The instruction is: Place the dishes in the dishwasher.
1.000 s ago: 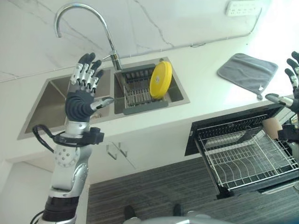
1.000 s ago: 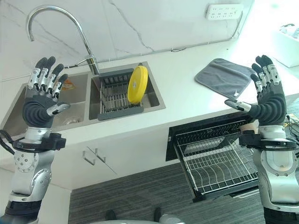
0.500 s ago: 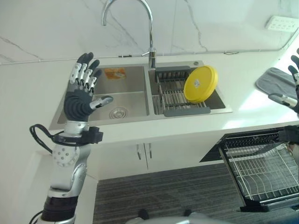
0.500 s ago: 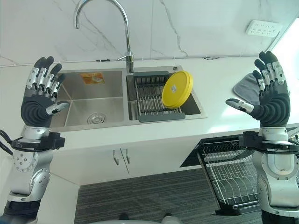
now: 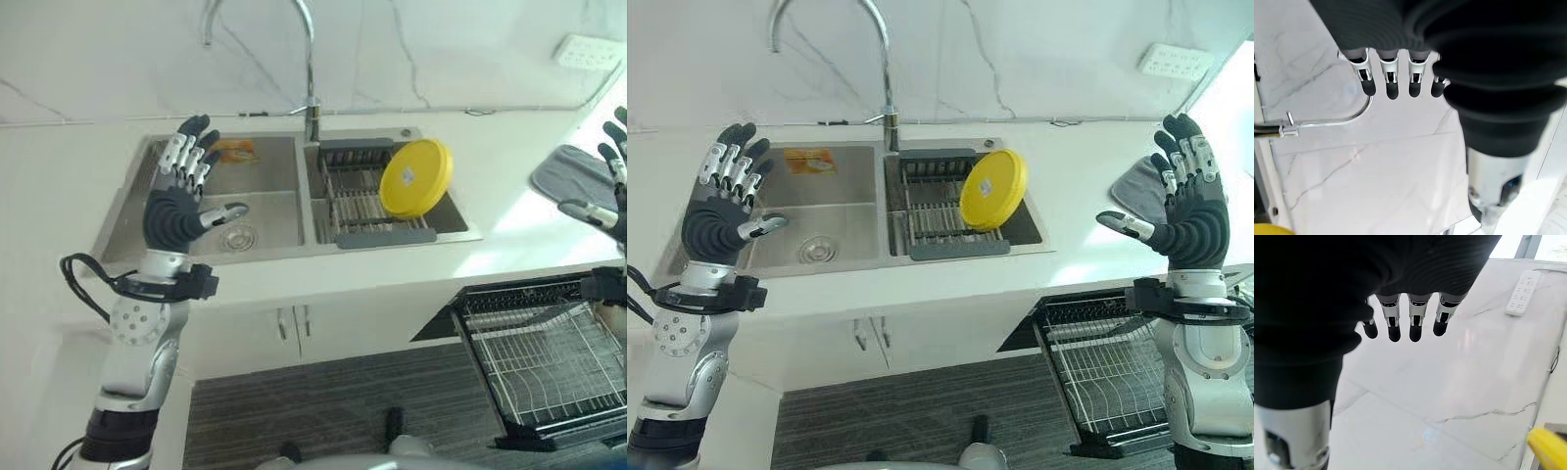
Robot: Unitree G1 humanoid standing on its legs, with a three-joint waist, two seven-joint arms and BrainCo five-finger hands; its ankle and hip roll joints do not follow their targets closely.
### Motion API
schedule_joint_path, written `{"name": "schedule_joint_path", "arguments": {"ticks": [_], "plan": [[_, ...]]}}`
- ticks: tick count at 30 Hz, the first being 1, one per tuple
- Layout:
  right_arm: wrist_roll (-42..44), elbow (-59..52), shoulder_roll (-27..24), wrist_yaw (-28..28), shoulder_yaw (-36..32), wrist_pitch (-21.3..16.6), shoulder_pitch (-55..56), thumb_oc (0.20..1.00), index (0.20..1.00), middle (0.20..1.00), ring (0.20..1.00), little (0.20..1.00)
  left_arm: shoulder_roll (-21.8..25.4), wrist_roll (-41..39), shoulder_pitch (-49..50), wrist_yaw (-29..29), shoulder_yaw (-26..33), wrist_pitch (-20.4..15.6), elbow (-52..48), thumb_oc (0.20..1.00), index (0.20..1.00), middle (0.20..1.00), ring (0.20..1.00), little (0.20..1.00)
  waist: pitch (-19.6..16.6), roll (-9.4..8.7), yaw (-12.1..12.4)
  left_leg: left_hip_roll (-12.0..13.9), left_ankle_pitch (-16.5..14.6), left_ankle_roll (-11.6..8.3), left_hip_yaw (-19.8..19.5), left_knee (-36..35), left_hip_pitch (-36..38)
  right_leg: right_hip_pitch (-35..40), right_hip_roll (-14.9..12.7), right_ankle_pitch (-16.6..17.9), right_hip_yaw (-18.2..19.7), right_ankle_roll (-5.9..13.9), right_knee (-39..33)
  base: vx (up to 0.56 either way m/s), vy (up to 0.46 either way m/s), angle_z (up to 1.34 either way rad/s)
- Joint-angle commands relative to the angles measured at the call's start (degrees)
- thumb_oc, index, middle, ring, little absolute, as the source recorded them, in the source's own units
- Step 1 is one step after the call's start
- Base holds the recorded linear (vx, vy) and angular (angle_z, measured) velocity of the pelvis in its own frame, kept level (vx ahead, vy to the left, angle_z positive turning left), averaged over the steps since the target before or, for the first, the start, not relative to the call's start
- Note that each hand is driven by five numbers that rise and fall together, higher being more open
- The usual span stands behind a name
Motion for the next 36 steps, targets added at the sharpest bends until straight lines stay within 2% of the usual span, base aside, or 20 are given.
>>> {"name": "schedule_joint_path", "arguments": {"ticks": [1, 3, 6, 10, 11, 12, 14, 15, 17, 18, 19, 20, 21, 23, 28, 30, 36], "plan": [[-0.01, -1.88, -0.03, -0.55, -1.55, -1.96, -2.47, 1.000, 1.000, 1.000, 1.000, 1.000, 2.08, -0.01, -4.23, -0.28, 0.17, -2.09, -3.37, 1.000, 1.000, 1.000, 1.000, 1.000, -0.09, 1.42, 0.02, 1.57, -4.05, 0.94, 0.57, 0.22, 0.21, -2.40, -1.63, -1.44, -0.94, 2.46, 4.60, 0.10, -0.422, -0.12], [-0.01, -1.56, 0.27, -0.90, -1.46, -2.07, -2.40, 1.000, 1.000, 1.000, 1.000, 1.000, 2.20, -0.23, -4.09, -0.57, 0.39, -2.02, -3.46, 1.000, 1.000, 1.000, 1.000, 1.000, -0.28, 1.64, 0.21, 2.14, -3.96, 0.82, 1.43, 0.22, 0.59, -1.56, -1.33, -2.46, -1.94, 2.25, 3.75, 0.09, -0.332, -0.05], [0.88, -1.53, 0.28, -0.88, -0.77, -0.82, -2.78, 1.000, 1.000, 1.000, 1.000, 1.000, 2.17, -1.42, -2.61, -0.30, 1.10, -1.96, -3.37, 1.000, 1.000, 1.000, 1.000, 1.000, -1.37, 2.18, -0.18, 3.94, -4.06, 0.25, 3.34, 0.22, 2.78, 1.37, 2.07, -5.30, -1.92, 1.64, 0.67, 0.18, -0.450, 0.08], [2.47, -1.70, -1.07, 0.10, -0.83, 1.84, -2.68, 1.000, 1.000, 1.000, 1.000, 1.000, 1.88, -2.63, -0.44, -0.95, 2.35, -2.06, -3.69, 1.000, 1.000, 1.000, 1.000, 1.000, -1.93, 2.90, -0.70, 5.61, -3.08, -1.16, 4.91, 1.27, 3.60, 3.09, 5.37, -7.60, 0.62, -0.63, -0.04, 0.15, -0.381, -0.10], [2.96, -1.60, -1.18, 0.67, -0.91, 2.46, -2.54, 1.000, 1.000, 1.000, 1.000, 1.000, 1.67, -2.63, 0.01, -1.16, 2.58, -2.22, -3.66, 1.000, 1.000, 1.000, 1.000, 1.000, -1.93, 2.99, -0.76, 6.11, -2.85, -1.56, 5.11, 2.59, 3.05, 3.30, 5.83, -7.98, 0.99, -1.10, -0.05, 0.12, -0.425, -0.17], [3.82, -1.32, -1.53, 2.98, -1.46, 4.61, -1.66, 1.000, 1.000, 1.000, 1.000, 1.000, 1.12, -3.09, 1.29, -2.01, 3.24, -2.70, -3.79, 1.000, 1.000, 1.000, 1.000, 1.000, -1.86, 3.28, -0.83, 7.75, -1.01, -2.92, 5.45, 7.27, 0.88, 3.80, 6.85, -8.99, 1.40, -2.27, -0.05, 0.10, -0.387, -0.21], [3.14, -0.60, -2.55, 4.07, -1.91, 6.45, -1.17, 1.000, 1.000, 1.000, 1.000, 1.000, 0.53, -4.03, 2.26, -3.18, 3.84, -3.50, -3.67, 1.000, 1.000, 1.000, 1.000, 1.000, -1.63, 3.35, -0.84, 7.46, -1.81, -3.36, 4.88, 13.27, -1.50, 3.82, 7.20, -9.49, 1.79, -3.17, -0.05, 0.06, -0.260, -0.14], [2.73, -0.20, -3.00, 4.16, -1.94, 6.65, -1.41, 1.000, 1.000, 1.000, 1.000, 1.000, 0.34, -4.15, 2.58, -3.71, 3.98, -3.85, -3.72, 1.000, 1.000, 1.000, 1.000, 1.000, -1.35, 3.49, -0.68, 7.69, -1.26, -3.40, 4.36, 13.07, -2.87, 3.74, 7.24, -9.50, 2.18, -3.39, -0.05, 0.03, -0.043, -0.07], [2.18, 0.25, -3.19, 3.99, -1.47, 7.12, -2.54, 1.000, 1.000, 1.000, 1.000, 1.000, 0.10, -4.15, 2.89, -4.30, 3.50, -4.83, -3.47, 1.000, 1.000, 1.000, 1.000, 1.000, -1.39, 3.90, -1.06, 9.67, 0.75, -4.14, 5.31, 6.59, -2.14, 3.45, 6.81, -9.64, 2.50, -2.95, -0.05, 0.03, 0.133, 0.02], [1.93, 0.36, -3.14, 3.78, -1.27, 6.97, -2.89, 1.000, 1.000, 1.000, 1.000, 1.000, 0.03, -4.05, 2.70, -4.06, 2.98, -5.24, -3.40, 1.000, 1.000, 1.000, 1.000, 1.000, -1.30, 4.47, -1.00, 11.17, 4.35, -5.47, 4.96, 2.24, -1.92, 3.60, 6.71, -9.90, 2.62, -2.53, -0.05, 0.04, 0.221, 0.13], [1.93, 0.49, -3.34, 3.64, -1.11, 6.75, -3.20, 1.000, 1.000, 1.000, 1.000, 1.000, 0.00, -3.97, 2.44, -3.68, 2.45, -5.76, -3.11, 1.000, 1.000, 1.000, 1.000, 1.000, -1.21, 4.81, -0.83, 12.18, 6.12, -6.36, 3.71, 0.24, -2.72, 3.70, 6.47, -10.15, 2.91, -2.32, -0.05, 0.04, 0.238, 0.16], [2.12, 0.58, -3.70, 3.54, -1.15, 6.76, -3.41, 1.000, 1.000, 1.000, 1.000, 1.000, -0.07, -3.82, 2.25, -3.40, 2.11, -6.07, -2.94, 1.000, 1.000, 1.000, 1.000, 1.000, -1.20, 4.91, -0.72, 12.47, 6.23, -6.67, 2.50, 0.22, -3.54, 3.77, 6.22, -10.27, 3.04, -2.19, -0.05, 0.05, 0.291, 0.06], [2.46, 0.74, -4.65, 3.74, -1.21, 6.98, -3.88, 1.000, 1.000, 1.000, 1.000, 1.000, -0.25, -3.72, 2.10, -3.16, 1.81, -6.64, -2.81, 1.000, 1.000, 1.000, 1.000, 1.000, -1.11, 5.06, -0.37, 12.37, 6.04, -6.91, 0.31, 0.22, -4.40, 3.92, 5.62, -10.46, 3.19, -2.02, -0.05, 0.06, 0.349, -0.05], [4.10, 1.29, -5.10, 4.64, -0.98, 7.04, -4.99, 1.000, 1.000, 1.000, 1.000, 1.000, -0.01, -2.79, 2.30, -3.02, 2.27, -7.14, -2.42, 1.000, 1.000, 1.000, 1.000, 1.000, -1.16, 5.18, -0.41, 11.80, 4.37, -6.54, 1.22, 0.22, -3.49, 4.08, 3.89, -10.01, 2.10, -1.17, -0.05, 0.05, 0.343, -0.30], [7.08, 0.05, -1.84, 6.85, -0.01, 6.06, -4.20, 1.000, 1.000, 1.000, 1.000, 1.000, 1.74, -3.71, -0.48, -4.88, 1.90, -4.09, -1.80, 1.000, 1.000, 1.000, 1.000, 1.000, -1.72, 3.98, 0.28, 9.86, 2.00, -5.39, 0.51, 0.22, -2.41, 4.82, 0.78, -8.00, -1.05, 1.77, -0.05, 0.05, 0.209, -0.15], [13.77, 1.45, -0.52, 7.12, 0.87, 9.27, -4.51, 1.000, 1.000, 1.000, 1.000, 1.000, 2.02, -2.93, -2.48, -5.44, 0.40, -3.45, -1.20, 1.000, 1.000, 1.000, 1.000, 1.000, -1.71, 3.00, 0.49, 8.94, 1.15, -4.49, 0.48, 0.22, -2.09, 4.71, -0.08, -7.25, -1.73, 2.63, -0.05, 0.01, 0.100, 0.11], [13.14, 4.54, -0.69, 6.47, 2.56, 10.74, -6.28, 1.000, 1.000, 1.000, 1.000, 1.000, 2.95, -1.74, -3.89, -4.38, -2.14, -2.82, -0.42, 1.000, 1.000, 1.000, 1.000, 1.000, -1.74, 2.29, 1.56, 8.24, 0.35, -3.68, 0.28, 0.22, -1.79, 5.11, -0.64, -7.19, -2.59, 2.92, -0.05, -0.03, 0.020, 0.01]]}}
